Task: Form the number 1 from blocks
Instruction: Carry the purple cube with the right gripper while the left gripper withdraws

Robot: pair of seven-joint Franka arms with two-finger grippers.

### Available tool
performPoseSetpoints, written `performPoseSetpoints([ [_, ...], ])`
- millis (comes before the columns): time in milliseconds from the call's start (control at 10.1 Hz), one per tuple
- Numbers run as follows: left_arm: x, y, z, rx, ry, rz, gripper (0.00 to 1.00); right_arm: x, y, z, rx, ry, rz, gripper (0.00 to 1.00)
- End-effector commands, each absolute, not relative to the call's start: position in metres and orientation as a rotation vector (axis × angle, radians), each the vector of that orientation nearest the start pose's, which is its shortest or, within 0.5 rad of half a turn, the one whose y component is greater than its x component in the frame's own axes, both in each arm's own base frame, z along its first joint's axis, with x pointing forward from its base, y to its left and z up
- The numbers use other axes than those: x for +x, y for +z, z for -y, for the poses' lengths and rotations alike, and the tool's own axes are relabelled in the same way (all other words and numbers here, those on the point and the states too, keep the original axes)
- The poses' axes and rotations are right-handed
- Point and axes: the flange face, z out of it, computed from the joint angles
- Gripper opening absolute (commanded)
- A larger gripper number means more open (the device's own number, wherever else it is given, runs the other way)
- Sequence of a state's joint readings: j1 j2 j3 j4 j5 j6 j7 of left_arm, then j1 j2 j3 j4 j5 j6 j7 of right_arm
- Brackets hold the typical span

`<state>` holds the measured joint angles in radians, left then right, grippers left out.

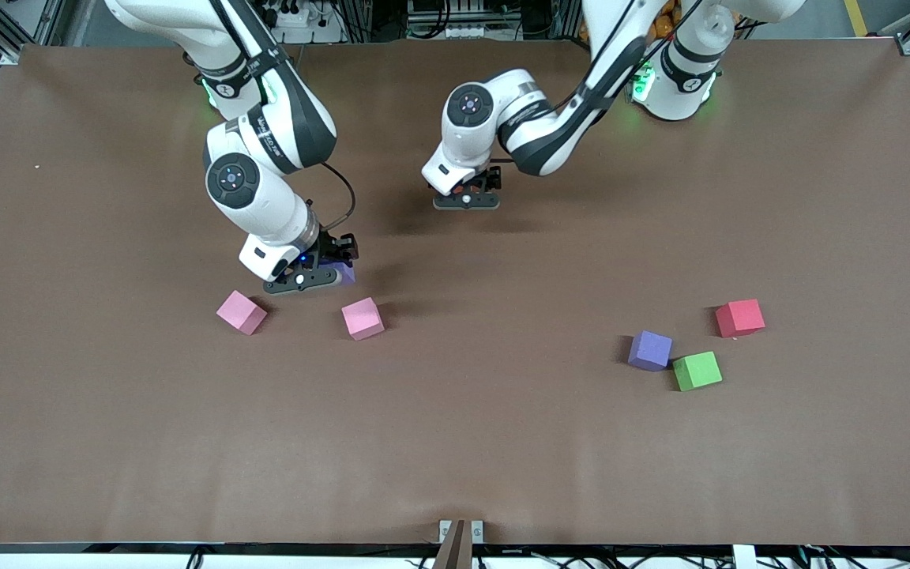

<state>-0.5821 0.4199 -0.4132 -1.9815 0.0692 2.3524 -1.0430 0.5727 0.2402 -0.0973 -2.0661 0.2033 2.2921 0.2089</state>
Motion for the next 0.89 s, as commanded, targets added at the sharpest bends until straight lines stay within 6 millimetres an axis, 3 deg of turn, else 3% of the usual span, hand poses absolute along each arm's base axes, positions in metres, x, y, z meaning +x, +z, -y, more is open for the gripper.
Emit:
performPoseSetpoints([
  [0, 0.392, 0.358, 0.450, -3.199, -0.038, 0.244, 1.00, 0.507, 0.327, -0.293, -2.999, 0.072, 0.176, 0.63],
  [198, 0.439, 0.394, 0.398, -3.189, -0.123, 0.407, 1.00, 0.489, 0.327, -0.344, -3.002, 0.065, 0.105, 0.63],
  [396, 0.488, 0.406, 0.338, -3.171, -0.165, 0.527, 1.00, 0.451, 0.294, -0.410, -2.999, 0.016, 0.065, 0.63],
  [692, 0.544, 0.419, 0.260, -3.160, -0.241, 0.438, 1.00, 0.415, 0.252, -0.482, -3.015, 0.017, 0.062, 0.63],
  [791, 0.553, 0.412, 0.245, -3.161, -0.223, 0.387, 1.00, 0.409, 0.243, -0.494, -3.011, 0.005, 0.047, 0.63],
])
